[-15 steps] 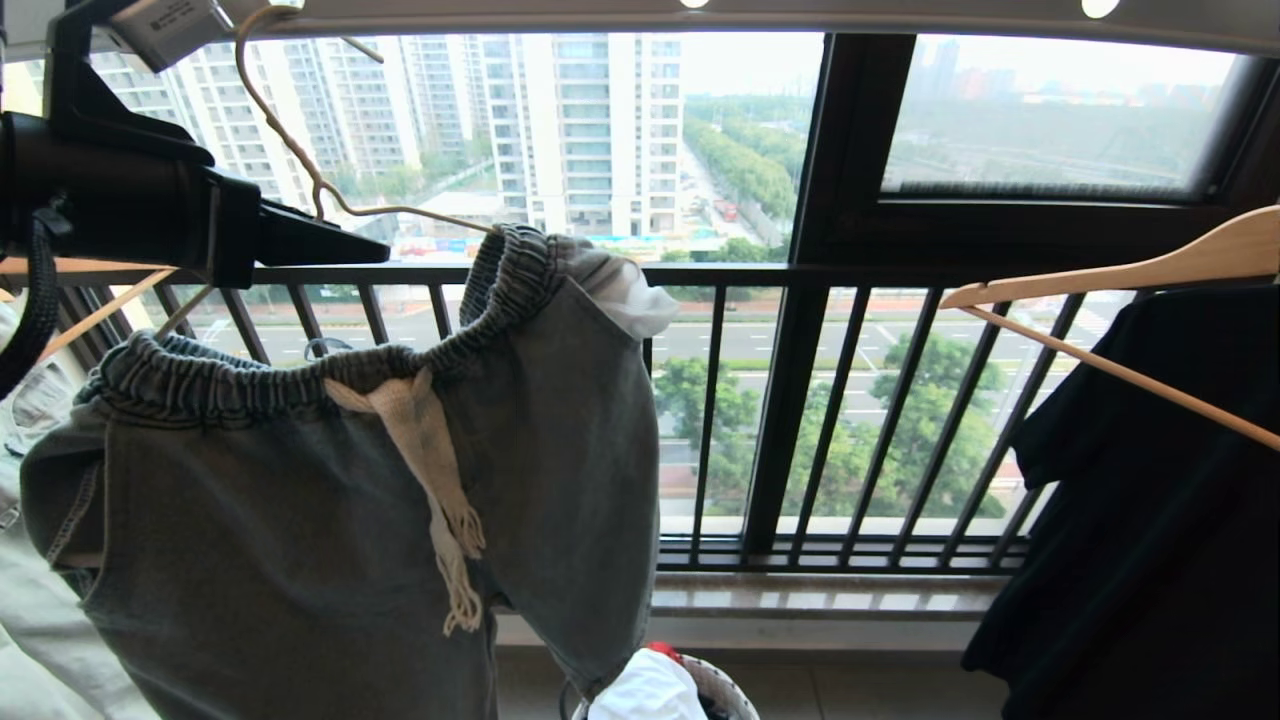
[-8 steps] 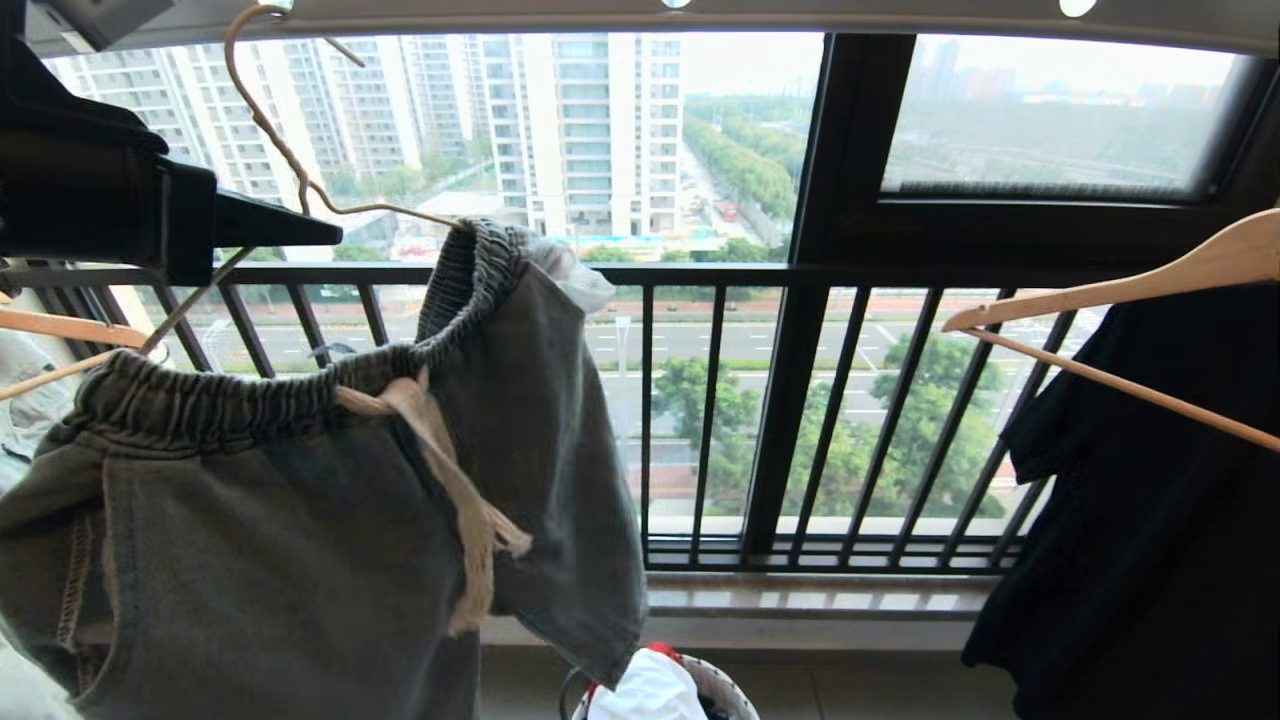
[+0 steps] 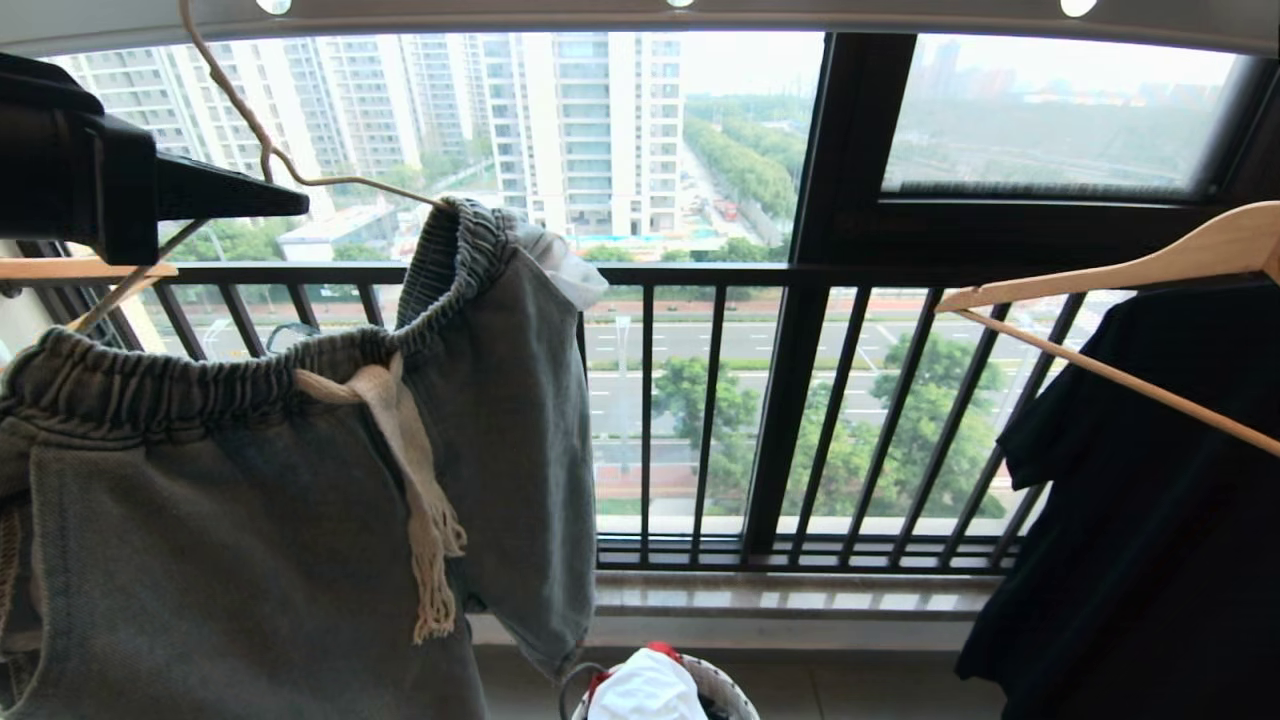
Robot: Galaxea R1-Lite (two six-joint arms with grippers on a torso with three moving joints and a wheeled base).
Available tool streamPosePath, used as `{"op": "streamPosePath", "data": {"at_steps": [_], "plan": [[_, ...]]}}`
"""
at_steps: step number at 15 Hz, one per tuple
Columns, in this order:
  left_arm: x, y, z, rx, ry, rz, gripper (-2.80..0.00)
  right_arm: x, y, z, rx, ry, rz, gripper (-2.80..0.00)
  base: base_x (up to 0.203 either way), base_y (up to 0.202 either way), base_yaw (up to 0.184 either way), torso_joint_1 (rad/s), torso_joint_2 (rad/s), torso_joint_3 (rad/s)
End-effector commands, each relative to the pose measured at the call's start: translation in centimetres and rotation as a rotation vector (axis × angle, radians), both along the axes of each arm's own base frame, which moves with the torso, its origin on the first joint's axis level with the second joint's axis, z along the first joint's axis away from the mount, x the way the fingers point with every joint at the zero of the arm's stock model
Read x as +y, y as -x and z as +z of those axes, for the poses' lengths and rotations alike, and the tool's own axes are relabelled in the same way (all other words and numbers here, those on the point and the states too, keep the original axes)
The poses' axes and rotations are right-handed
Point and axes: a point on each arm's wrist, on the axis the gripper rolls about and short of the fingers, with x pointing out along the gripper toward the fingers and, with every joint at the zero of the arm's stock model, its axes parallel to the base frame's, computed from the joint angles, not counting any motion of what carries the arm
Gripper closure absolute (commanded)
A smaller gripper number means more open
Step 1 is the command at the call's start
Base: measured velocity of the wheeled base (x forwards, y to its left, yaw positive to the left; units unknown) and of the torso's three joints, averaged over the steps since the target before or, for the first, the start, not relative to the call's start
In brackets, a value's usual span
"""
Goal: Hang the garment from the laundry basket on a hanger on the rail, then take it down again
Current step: Take the clothes off the clothes rack
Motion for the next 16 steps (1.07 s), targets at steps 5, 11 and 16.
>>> {"op": "streamPosePath", "data": {"at_steps": [5,11,16], "plan": [[0.2,2.4,0.4,-0.033,-0.002,0.011,0.0,0.0,0.0,0.0,0.001,0.0,0.001,0.0,0.0,0.0,0.0,0.0,0.0,0.0],[0.5,5.5,1.4,-0.098,0.003,0.032,0.0,0.0,0.0,0.0,0.001,0.0,0.001,0.0,0.0,0.0,0.0,0.0,0.0,0.0],[0.7,9.0,1.9,-0.136,0.032,0.027,0.0,0.0,0.0,0.0,0.001,0.0,0.001,0.0,0.0,0.0,0.0,0.0,0.0,0.0]]}}
